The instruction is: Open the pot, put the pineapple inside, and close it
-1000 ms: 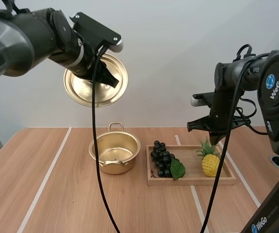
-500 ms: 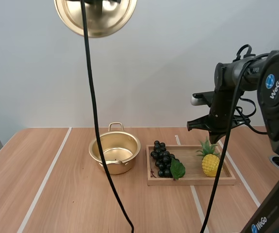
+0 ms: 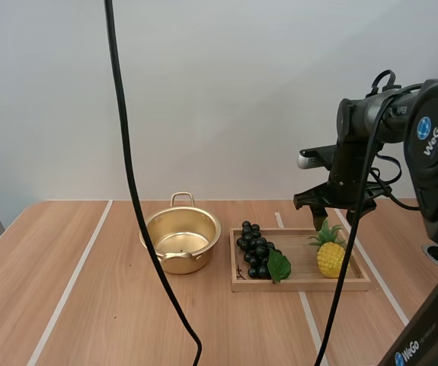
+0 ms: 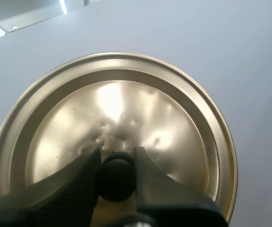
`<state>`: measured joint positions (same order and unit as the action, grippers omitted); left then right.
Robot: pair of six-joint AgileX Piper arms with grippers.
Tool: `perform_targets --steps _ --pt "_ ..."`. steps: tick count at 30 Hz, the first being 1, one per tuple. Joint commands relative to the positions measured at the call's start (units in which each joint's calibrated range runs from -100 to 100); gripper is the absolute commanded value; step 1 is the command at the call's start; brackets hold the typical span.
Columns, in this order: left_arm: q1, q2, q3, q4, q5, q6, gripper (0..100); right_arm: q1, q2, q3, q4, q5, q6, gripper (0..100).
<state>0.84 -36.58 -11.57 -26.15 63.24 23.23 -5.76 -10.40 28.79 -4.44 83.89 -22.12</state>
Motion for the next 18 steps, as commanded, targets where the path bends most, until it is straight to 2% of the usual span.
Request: perform_targets --steps 1,12,18 --pt "0.09 -0.3 -0.4 -1.0 1.6 0.4 0 -0.2 -0.2 0.3 0.3 1.6 -0.7 99" --pt "0.09 -0.3 -0.4 -1.0 2.3 1.1 0 -0.2 -0.2 0.3 2.3 7.5 0.2 100" --pt "0.09 -0.3 -0.4 -1.0 3.0 1.1 0 -0.2 -0.2 4.4 1.7 2.8 1.3 100"
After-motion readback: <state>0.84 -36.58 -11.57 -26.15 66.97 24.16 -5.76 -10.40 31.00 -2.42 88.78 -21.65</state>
